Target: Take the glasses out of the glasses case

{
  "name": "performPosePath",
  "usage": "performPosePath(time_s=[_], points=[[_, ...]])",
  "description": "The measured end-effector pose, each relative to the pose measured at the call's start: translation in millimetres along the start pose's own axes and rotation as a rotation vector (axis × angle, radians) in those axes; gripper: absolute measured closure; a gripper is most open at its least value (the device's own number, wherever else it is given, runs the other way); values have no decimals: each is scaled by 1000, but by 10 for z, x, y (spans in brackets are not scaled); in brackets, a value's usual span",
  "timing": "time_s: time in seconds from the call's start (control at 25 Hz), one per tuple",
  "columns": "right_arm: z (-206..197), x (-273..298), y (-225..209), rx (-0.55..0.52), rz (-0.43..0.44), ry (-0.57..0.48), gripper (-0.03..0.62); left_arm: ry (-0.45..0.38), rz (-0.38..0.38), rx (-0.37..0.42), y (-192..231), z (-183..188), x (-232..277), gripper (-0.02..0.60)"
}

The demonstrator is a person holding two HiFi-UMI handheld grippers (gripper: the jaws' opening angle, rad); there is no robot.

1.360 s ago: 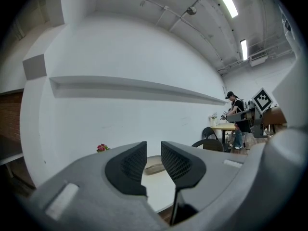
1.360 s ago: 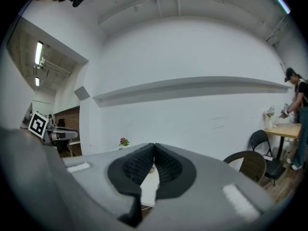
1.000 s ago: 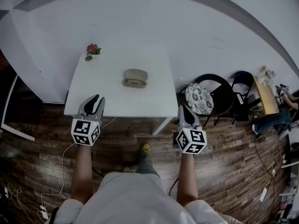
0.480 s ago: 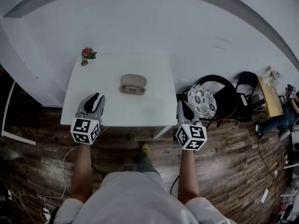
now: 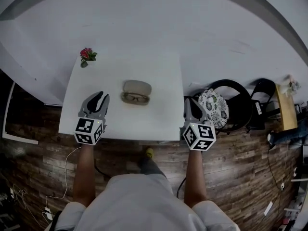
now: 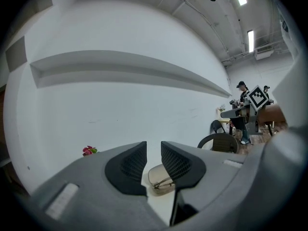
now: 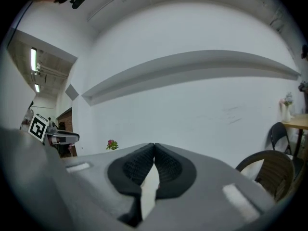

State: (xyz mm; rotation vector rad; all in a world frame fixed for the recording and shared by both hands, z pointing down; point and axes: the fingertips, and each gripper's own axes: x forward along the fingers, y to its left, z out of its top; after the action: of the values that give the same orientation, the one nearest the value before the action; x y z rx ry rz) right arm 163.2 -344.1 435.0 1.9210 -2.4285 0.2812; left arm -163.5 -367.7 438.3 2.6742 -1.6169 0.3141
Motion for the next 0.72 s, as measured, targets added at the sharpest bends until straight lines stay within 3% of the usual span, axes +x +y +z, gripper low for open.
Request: performPosePath(time_s=[0.4,0.72], points=[[7,757,-494,8,42,25,591,52,33,8,29,-5,755,480],[66,1089,-673,12,61,11,591,66,42,31,61,46,1021,480]])
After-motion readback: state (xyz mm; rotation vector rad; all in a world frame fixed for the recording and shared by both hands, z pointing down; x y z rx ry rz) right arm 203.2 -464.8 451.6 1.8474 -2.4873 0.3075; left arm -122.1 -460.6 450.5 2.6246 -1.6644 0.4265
